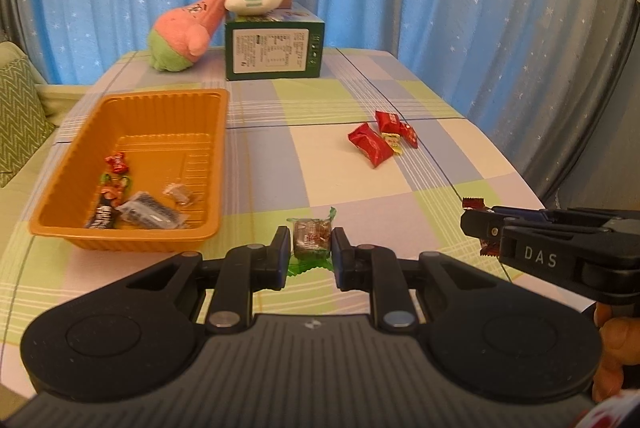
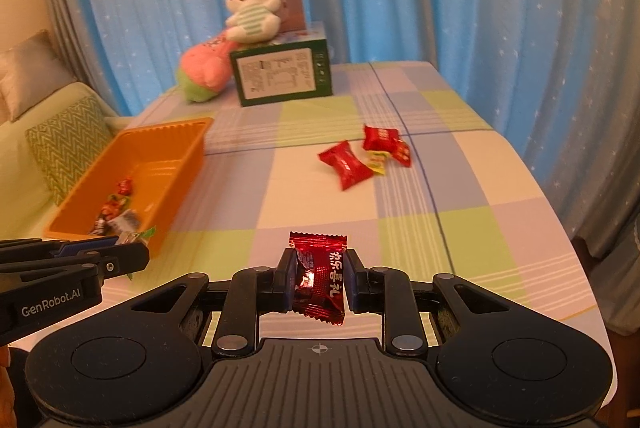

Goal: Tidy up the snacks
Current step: 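Carry the green-wrapped candy and red candy over the orange tray with both tools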

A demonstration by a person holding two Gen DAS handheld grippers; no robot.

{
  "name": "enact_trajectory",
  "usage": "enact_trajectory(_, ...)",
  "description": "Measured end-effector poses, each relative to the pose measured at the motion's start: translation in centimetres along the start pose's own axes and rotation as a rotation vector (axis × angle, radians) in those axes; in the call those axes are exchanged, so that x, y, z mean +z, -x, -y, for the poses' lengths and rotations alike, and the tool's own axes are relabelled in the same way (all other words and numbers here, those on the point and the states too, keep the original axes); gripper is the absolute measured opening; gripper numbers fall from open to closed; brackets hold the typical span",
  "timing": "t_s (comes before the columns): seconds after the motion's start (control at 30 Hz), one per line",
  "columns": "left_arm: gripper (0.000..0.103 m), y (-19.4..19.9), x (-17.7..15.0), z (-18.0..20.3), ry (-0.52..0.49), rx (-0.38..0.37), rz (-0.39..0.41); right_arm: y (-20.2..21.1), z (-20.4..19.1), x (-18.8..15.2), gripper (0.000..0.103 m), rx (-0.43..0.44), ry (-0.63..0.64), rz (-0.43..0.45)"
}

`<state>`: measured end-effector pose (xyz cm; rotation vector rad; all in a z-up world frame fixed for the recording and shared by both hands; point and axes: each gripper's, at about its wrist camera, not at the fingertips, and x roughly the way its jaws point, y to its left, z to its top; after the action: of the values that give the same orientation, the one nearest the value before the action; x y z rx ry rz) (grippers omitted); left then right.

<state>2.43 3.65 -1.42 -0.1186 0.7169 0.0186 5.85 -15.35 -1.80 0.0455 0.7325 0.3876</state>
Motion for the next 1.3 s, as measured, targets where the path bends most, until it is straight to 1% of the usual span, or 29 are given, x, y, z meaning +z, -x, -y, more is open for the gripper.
enact_trajectory(0.2, 0.019, 2.0, -0.3, -1.4, 0.019, 0.025, 0.018, 0.7, -2.4, -0.1, 0.025, 0.033, 0.032, 0.009)
enact_trajectory(0.53, 0.019, 4.2, -0.7, -3.9, 0.056, 0.063, 0.039, 1.1, -5.6, -0.1, 0.025, 0.082, 0.079, 0.015)
enact_trajectory(0.87, 0.019, 5.1, -0.9, -5.6, 0.084, 0.081, 0.05, 0.8, -8.1, 0.1, 0.025, 0.122, 0.119, 0.015)
enact_trajectory(1.3, 0.019, 5.7, 0.0, -9.8, 0.119, 0.131, 0.06, -1.0, -11.8, 1.1, 0.025, 0.181, 0.166, 0.01)
